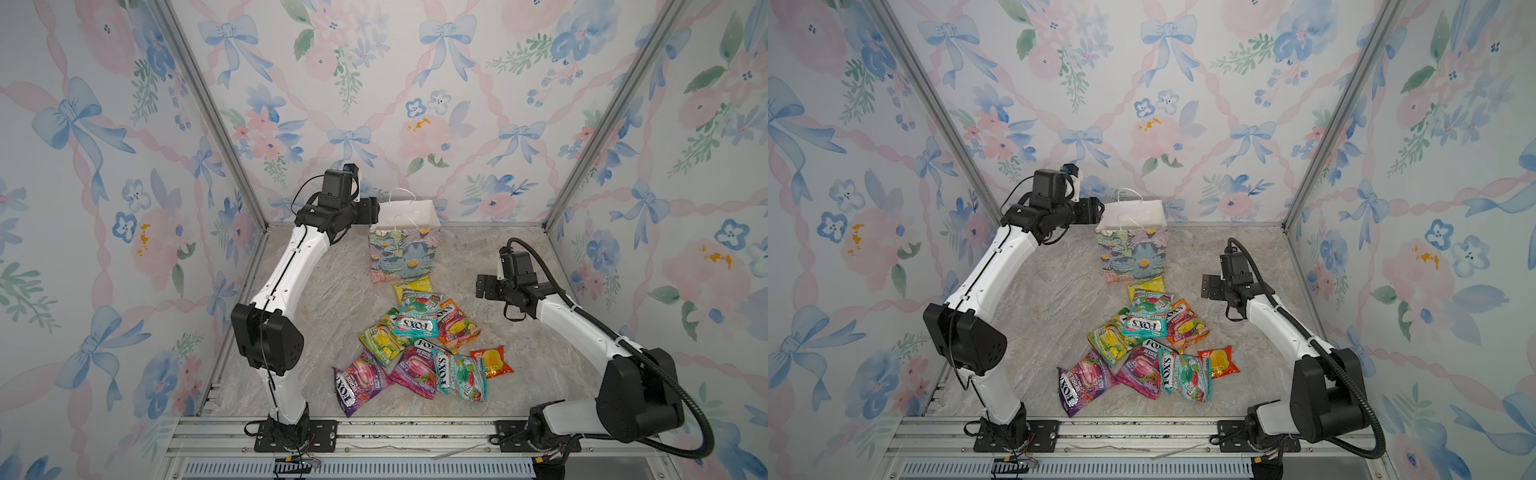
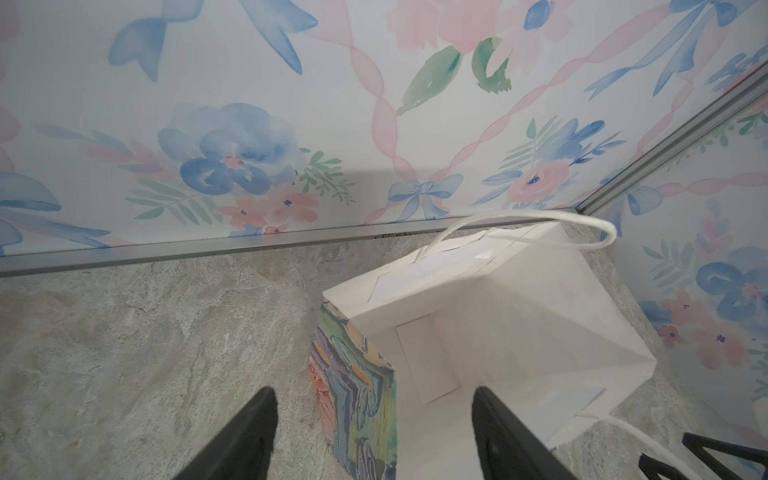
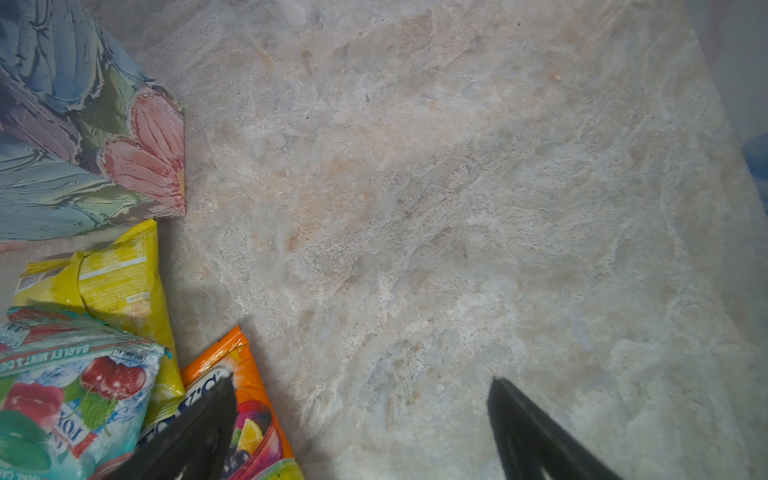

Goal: Place the snacks into the paper bag
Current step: 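Grasp the rim of the white paper bag with the left gripper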

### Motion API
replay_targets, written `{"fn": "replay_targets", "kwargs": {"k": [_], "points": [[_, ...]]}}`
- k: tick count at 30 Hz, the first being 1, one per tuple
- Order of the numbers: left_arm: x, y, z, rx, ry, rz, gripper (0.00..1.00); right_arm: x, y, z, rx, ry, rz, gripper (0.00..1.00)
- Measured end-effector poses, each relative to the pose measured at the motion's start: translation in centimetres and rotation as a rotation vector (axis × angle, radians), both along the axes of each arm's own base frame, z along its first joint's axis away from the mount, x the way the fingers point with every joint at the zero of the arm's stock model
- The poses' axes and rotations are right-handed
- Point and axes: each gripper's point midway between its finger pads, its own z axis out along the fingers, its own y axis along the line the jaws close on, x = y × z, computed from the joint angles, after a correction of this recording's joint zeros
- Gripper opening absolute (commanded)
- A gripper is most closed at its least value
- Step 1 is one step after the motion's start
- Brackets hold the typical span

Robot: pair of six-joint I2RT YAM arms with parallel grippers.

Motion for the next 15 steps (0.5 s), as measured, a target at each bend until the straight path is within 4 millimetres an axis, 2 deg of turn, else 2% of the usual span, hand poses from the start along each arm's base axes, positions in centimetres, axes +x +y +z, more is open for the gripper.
{"fn": "replay_targets", "kwargs": {"k": [8, 11, 15], "points": [[1.1, -0.9, -2.9, 0.062, 0.070, -0.012, 0.65, 0.0, 0.1, 0.3, 0.007, -0.006, 0.005, 0.96], [1.2, -1.1, -3.9, 0.084, 0.096, -0.015, 0.59, -0.1, 0.1, 0.4, 0.008, -0.009, 0.005, 0.97], [1.2, -0.8, -4.7, 0.109, 0.115, -0.012, 0.46, -0.1, 0.1, 0.4, 0.008, -0.011, 0.005, 0.96]]}}
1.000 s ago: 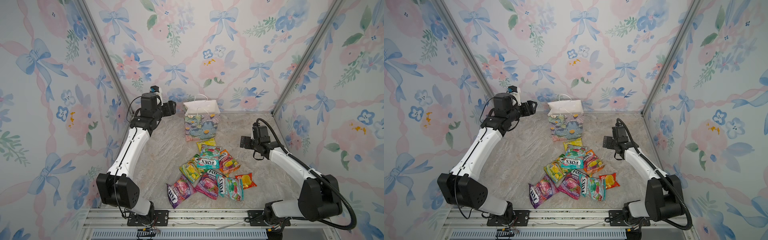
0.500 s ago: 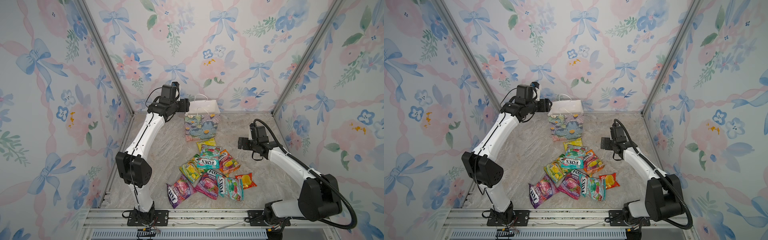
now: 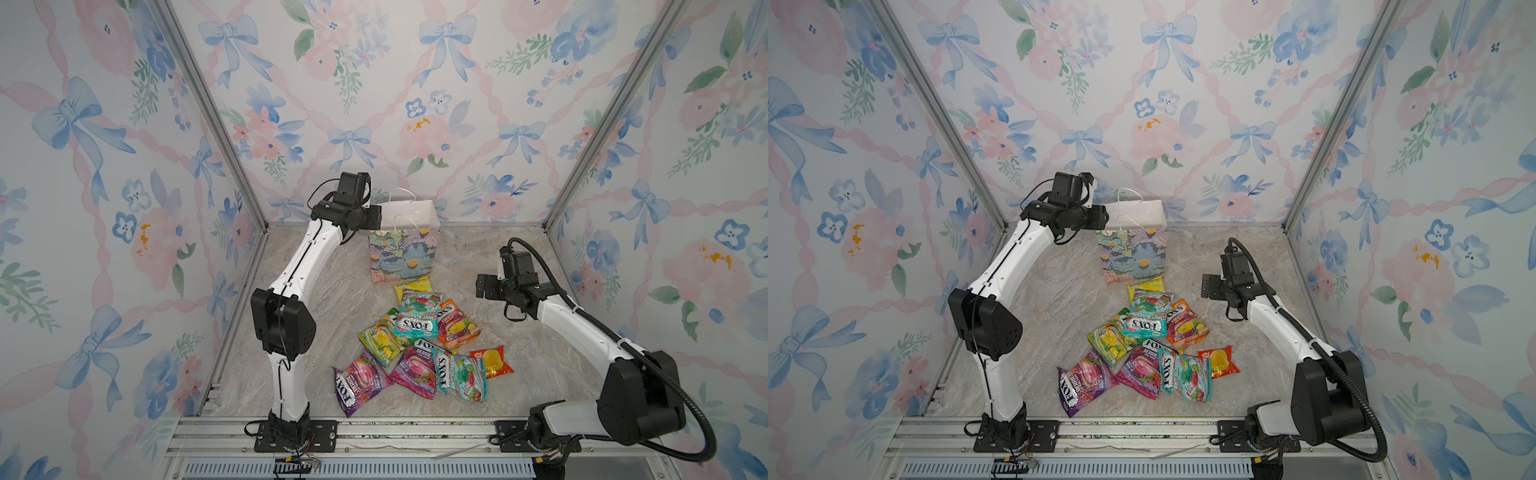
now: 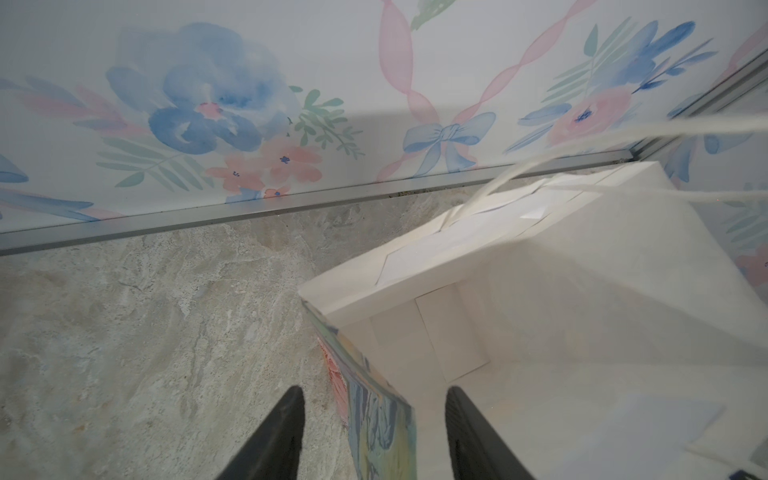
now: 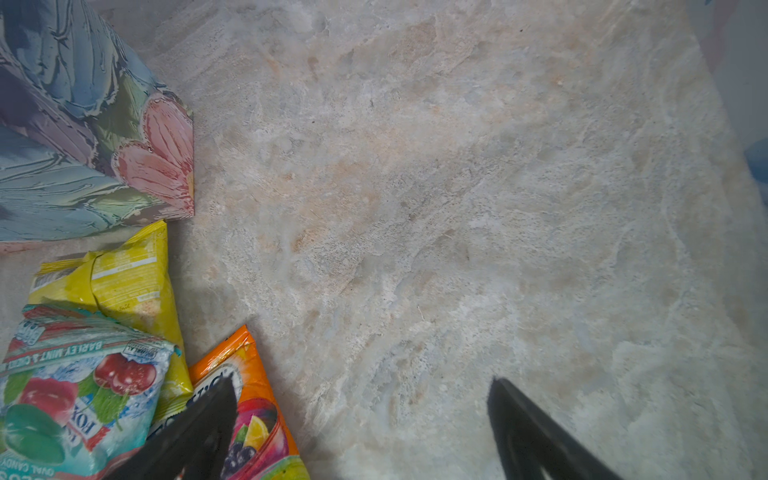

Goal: Place the snacks into the paper bag
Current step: 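Grasp the rim of the white paper bag with the left gripper, then hold the bag with the left gripper while the right lowers onto the teal packet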

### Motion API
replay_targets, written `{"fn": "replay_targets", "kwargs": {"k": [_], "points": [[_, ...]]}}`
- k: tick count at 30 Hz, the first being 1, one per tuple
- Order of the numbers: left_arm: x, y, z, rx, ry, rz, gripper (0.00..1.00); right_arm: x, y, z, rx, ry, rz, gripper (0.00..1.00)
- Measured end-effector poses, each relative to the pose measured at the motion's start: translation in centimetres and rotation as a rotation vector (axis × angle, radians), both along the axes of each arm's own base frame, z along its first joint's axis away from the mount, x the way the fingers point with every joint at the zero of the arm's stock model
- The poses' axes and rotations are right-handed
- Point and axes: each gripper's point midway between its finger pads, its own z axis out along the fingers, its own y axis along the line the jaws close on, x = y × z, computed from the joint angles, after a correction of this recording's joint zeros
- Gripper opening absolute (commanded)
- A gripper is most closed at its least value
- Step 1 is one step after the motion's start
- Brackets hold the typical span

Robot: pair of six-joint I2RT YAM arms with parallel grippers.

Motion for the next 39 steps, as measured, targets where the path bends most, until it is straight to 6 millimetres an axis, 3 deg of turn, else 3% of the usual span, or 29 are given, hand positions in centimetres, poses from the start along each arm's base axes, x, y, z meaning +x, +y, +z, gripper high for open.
{"fn": "replay_targets", "kwargs": {"k": [5, 10, 13, 19, 24, 33, 39], "points": [[-0.3, 0.2, -0.3, 0.016, 0.016, 0.000, 0.31, 0.0, 0.0, 0.1, 0.001, -0.002, 0.001, 0.97], [-0.3, 0.3, -0.2, 0.024, 0.013, 0.001, 0.08, 0.0, 0.2, 0.1, 0.010, -0.001, 0.008, 0.97], [-0.2, 0.6, -0.3, 0.037, 0.011, 0.013, 0.00, -0.1, 0.4, 0.1, 0.018, 0.000, 0.015, 0.97], [-0.1, 1.6, -0.2, 0.064, 0.003, 0.066, 0.00, -0.2, 1.0, 0.1, 0.036, 0.004, 0.035, 0.97], [-1.6, 3.0, 0.1, 0.081, 0.007, 0.114, 0.00, -0.2, 1.8, 0.2, 0.061, 0.002, 0.061, 0.97], [-6.7, 6.3, 1.0, 0.094, 0.010, 0.219, 0.00, 0.3, 3.6, -0.7, 0.104, 0.019, 0.109, 0.97], [-11.3, 8.6, 0.5, 0.087, 0.023, 0.286, 0.00, 0.6, 4.9, -1.2, 0.126, 0.033, 0.144, 0.97]]}}
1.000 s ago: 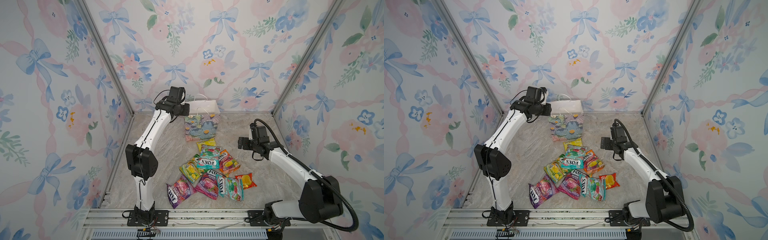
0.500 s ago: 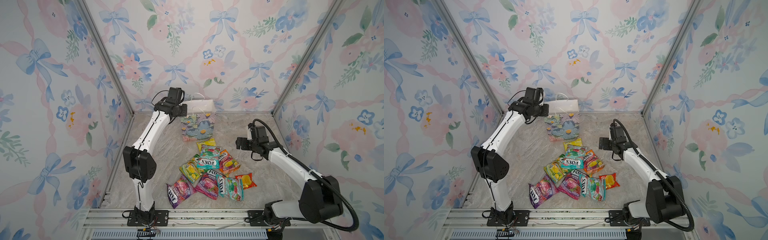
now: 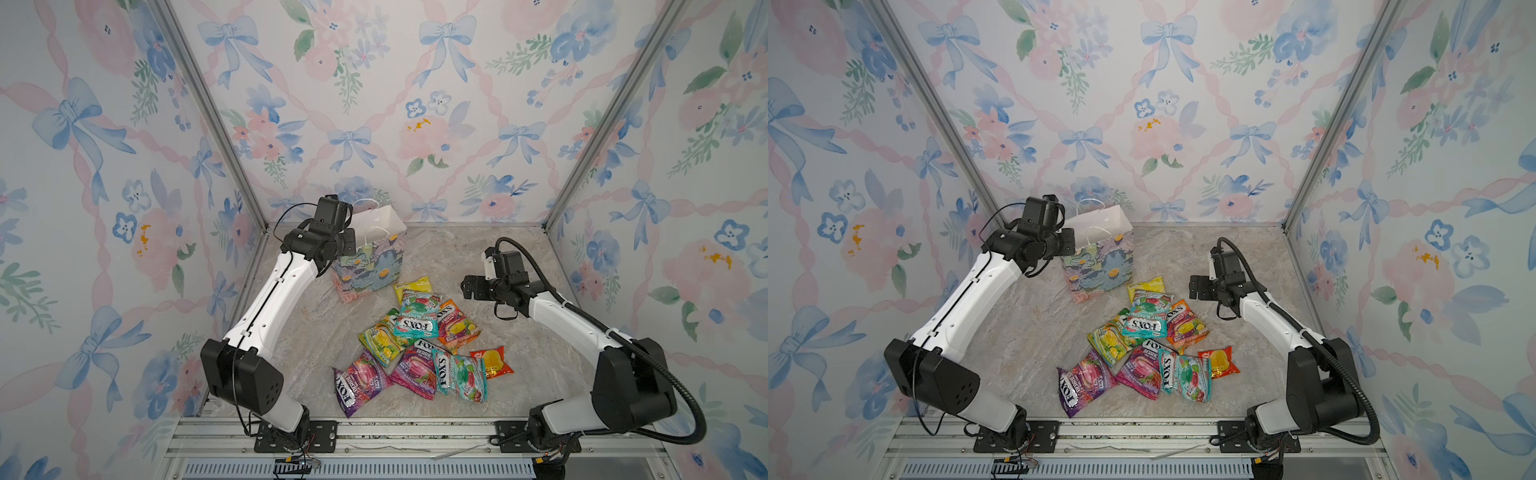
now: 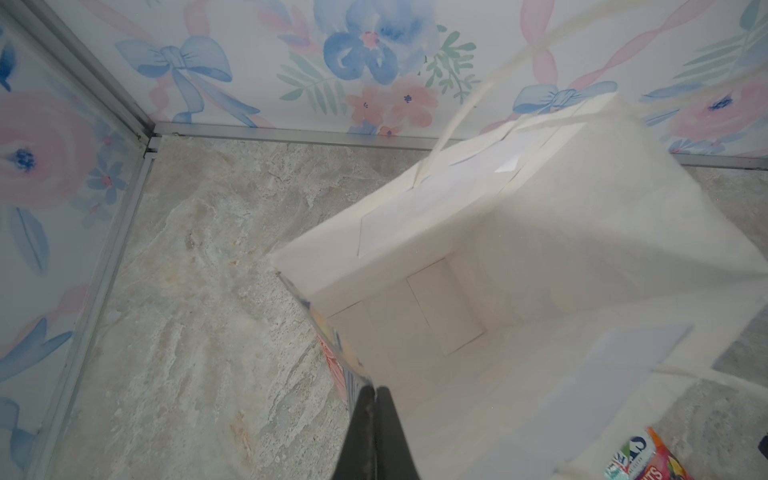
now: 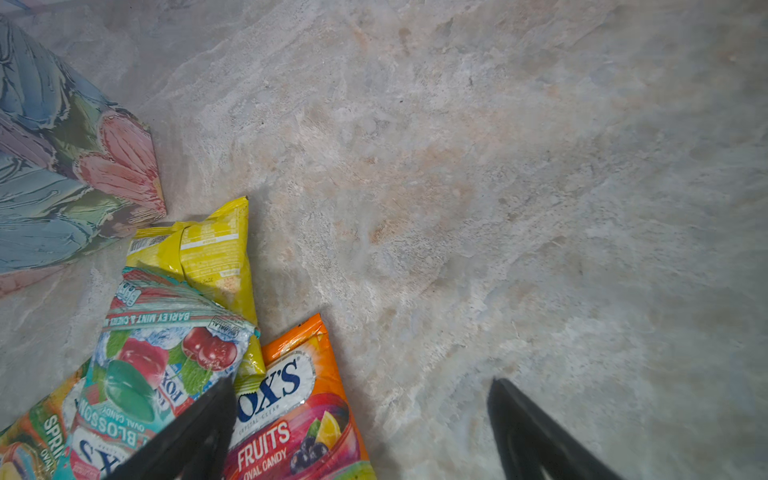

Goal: Place the snacks into the paper bag
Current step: 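Hold the bag with the left gripper while the right lowers onto the teal packet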

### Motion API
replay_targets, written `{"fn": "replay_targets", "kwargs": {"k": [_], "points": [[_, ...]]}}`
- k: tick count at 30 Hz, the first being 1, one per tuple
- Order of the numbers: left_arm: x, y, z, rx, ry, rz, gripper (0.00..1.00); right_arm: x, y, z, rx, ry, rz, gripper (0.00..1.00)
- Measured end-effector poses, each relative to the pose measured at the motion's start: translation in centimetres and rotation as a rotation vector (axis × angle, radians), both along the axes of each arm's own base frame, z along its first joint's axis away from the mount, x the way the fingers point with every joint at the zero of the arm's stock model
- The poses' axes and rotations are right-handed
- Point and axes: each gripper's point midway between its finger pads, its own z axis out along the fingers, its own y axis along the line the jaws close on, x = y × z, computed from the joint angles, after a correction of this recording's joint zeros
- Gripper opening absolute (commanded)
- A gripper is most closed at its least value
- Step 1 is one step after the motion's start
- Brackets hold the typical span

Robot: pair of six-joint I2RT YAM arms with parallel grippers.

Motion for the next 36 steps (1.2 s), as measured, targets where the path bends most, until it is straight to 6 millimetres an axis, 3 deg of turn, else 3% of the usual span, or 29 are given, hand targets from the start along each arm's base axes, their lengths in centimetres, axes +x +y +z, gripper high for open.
{"fn": "replay_targets", "kwargs": {"k": [2, 4, 8, 11, 12, 18, 24, 27, 36], "points": [[-1.4, 0.5, -0.4, -0.011, 0.005, 0.015, 0.03, 0.2, 0.4, 0.0, 0.008, 0.000, 0.010, 0.97], [-2.7, 1.0, -0.8, -0.021, 0.010, 0.026, 0.14, 0.3, 0.8, 0.0, 0.015, 0.001, 0.020, 0.97], [-4.8, 1.9, -1.4, -0.041, 0.017, 0.047, 0.63, 0.6, 1.4, 0.1, 0.035, 0.002, 0.034, 0.97], [-5.5, 2.9, -0.9, -0.058, 0.004, 0.071, 0.86, 0.8, 1.9, 0.6, 0.057, -0.003, 0.041, 0.97], [-5.6, 3.3, -0.6, -0.066, -0.006, 0.077, 0.89, 0.8, 2.0, 0.8, 0.064, -0.006, 0.042, 0.97], [-5.5, 4.9, 2.6, -0.121, -0.085, 0.078, 0.91, 0.8, 2.5, 1.3, 0.102, -0.005, 0.042, 0.98], [-3.3, 4.9, 4.7, -0.111, -0.133, 0.002, 0.83, 0.3, 3.0, 3.4, 0.148, -0.042, 0.048, 0.98], [-1.4, 4.5, 3.9, -0.090, -0.108, -0.050, 0.80, 0.0, 3.1, 4.2, 0.167, -0.057, 0.046, 0.99], [2.8, 2.7, -1.3, -0.078, 0.029, -0.174, 0.70, -0.9, 3.1, 5.0, 0.196, -0.065, 0.032, 0.99]]}}
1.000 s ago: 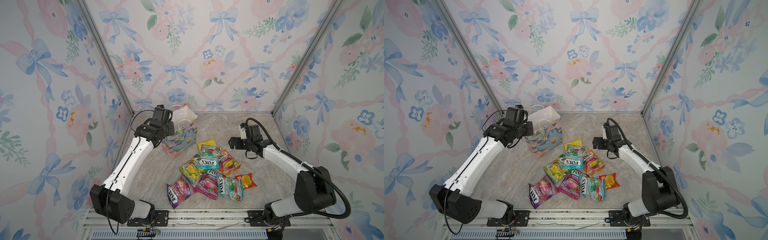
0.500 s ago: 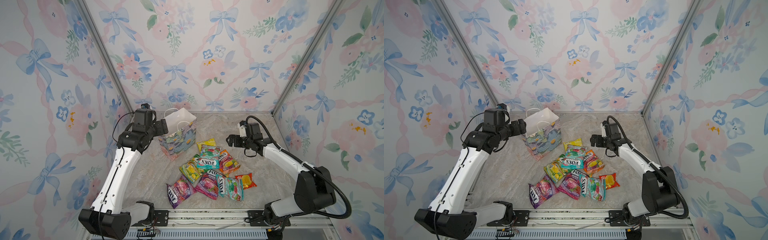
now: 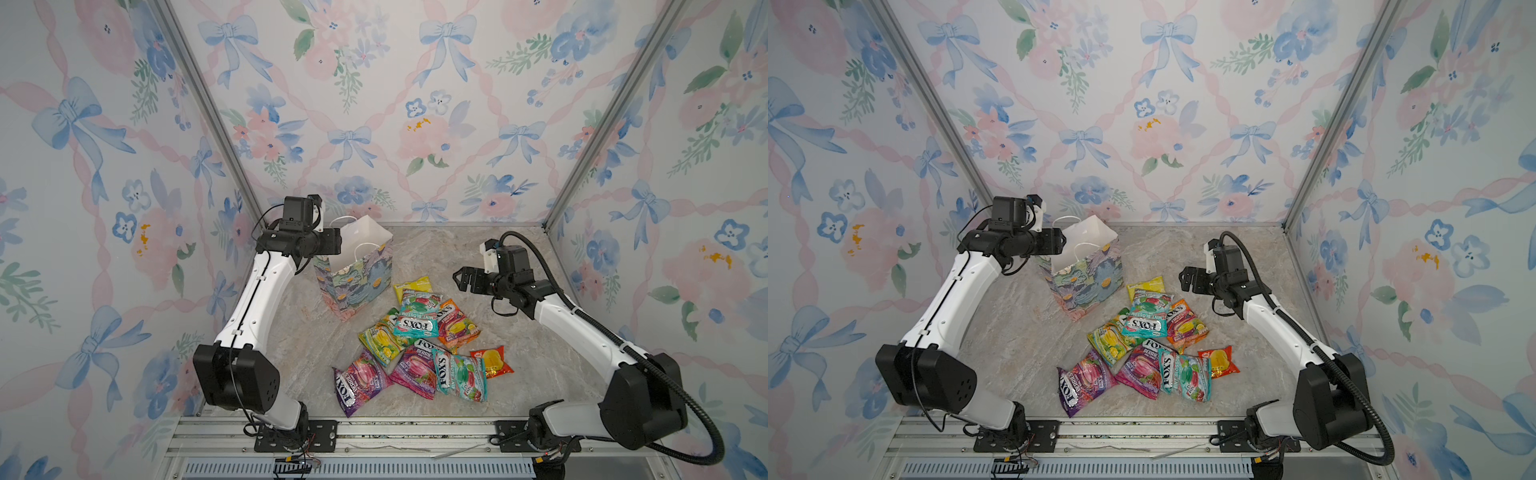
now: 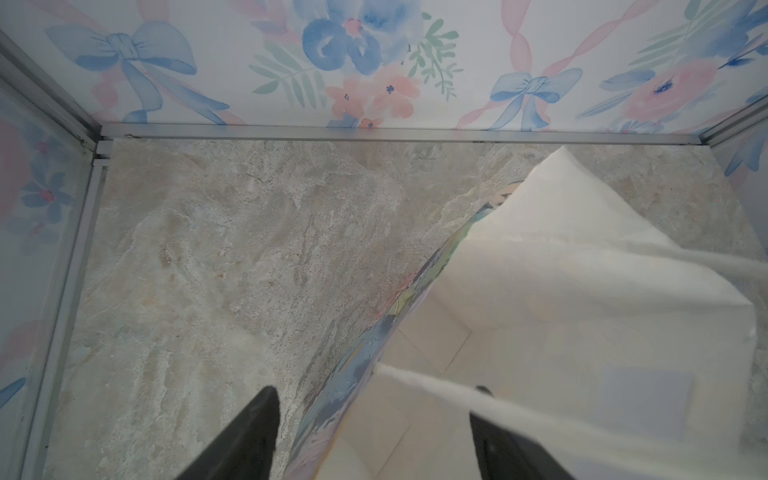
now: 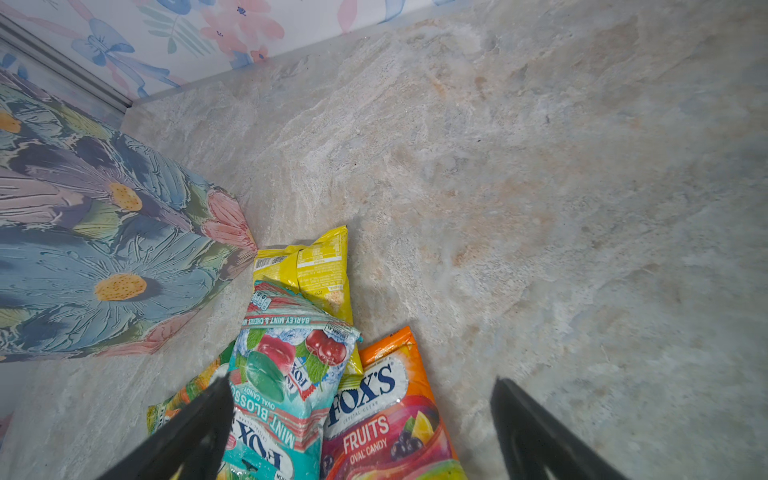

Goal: Place the snacks into the paper bag
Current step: 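Hold the bag with the left gripper while the right lowers onto the teal packet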

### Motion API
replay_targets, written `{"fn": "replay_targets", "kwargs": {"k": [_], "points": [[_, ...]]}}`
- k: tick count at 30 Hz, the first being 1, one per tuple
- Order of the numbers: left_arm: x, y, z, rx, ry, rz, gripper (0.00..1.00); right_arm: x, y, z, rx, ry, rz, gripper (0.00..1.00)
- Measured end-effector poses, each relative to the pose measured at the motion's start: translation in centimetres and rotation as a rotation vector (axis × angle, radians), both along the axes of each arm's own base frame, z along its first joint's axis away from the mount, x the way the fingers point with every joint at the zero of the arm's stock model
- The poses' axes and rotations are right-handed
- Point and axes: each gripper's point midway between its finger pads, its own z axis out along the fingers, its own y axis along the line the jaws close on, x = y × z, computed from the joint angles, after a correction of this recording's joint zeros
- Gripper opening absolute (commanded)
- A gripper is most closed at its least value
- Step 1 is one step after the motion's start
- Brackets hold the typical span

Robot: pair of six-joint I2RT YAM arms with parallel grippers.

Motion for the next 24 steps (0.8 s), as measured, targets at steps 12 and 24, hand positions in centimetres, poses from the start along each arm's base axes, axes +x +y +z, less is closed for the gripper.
{"fn": "replay_targets", "kwargs": {"k": [12, 24], "points": [[1.4, -1.5, -1.3, -0.033, 0.029, -0.099, 0.37, -0.3, -0.2, 0.9, 0.010, -0.018, -0.011, 1.00], [1.4, -2.2, -1.7, -0.052, 0.041, -0.141, 0.07, -0.8, 0.3, 0.6, 0.017, -0.008, -0.005, 0.96]]}}
